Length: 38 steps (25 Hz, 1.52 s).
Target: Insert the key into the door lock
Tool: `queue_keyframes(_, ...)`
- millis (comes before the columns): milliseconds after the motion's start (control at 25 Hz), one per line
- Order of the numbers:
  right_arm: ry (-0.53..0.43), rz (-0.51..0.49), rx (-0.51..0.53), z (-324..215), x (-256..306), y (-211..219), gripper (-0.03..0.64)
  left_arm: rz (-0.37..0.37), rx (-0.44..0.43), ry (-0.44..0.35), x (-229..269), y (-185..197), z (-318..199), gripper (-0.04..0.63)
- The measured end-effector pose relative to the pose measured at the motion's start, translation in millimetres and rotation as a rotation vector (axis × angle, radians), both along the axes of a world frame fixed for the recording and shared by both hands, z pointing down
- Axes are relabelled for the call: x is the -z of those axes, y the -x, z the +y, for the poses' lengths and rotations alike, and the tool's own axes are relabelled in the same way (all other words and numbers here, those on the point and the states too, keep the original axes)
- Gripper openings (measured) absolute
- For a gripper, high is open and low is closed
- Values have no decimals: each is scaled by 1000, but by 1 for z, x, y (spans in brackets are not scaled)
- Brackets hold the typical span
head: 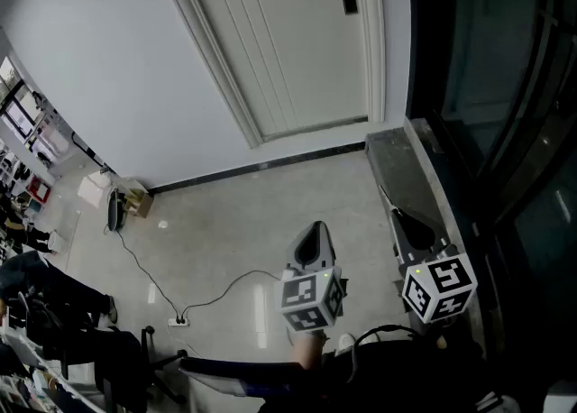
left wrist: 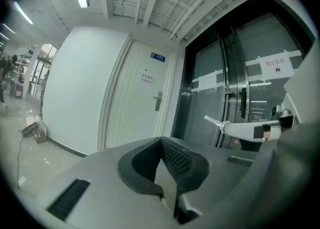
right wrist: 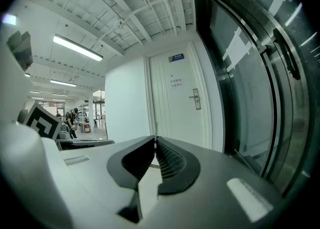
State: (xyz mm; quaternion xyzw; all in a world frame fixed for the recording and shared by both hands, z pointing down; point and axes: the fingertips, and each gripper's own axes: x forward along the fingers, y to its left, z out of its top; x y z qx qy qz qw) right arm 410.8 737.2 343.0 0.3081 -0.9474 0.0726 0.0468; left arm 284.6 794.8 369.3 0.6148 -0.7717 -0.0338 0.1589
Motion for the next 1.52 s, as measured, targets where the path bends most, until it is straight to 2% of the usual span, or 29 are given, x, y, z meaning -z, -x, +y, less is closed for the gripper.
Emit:
queue_keyframes(120, -6, 10, 2, -1, -1, 1, 12, -19, -1, -33, -10, 4, -6, 0)
queue_keyframes(480, 7, 18, 7, -10, -7, 7, 12, -16, 7, -25, -19, 10, -14, 0)
queue_keyframes(680, 17, 23, -4, -12, -9, 11, 12, 2, 2, -11, -25, 16, -12, 0)
queue_keyframes(1040, -15, 33, -28, -8, -9, 44, 12, 49, 6, 13, -51, 52, -2, 0)
queue_keyframes(1280, -29, 34, -20, -41, -14, 69, 12, 51, 9, -5, -52, 76, -39, 0)
queue_keyframes(1520, -17, 20, 8, -113, -15, 96, 12, 47, 23, 14, -55, 99, -108, 0)
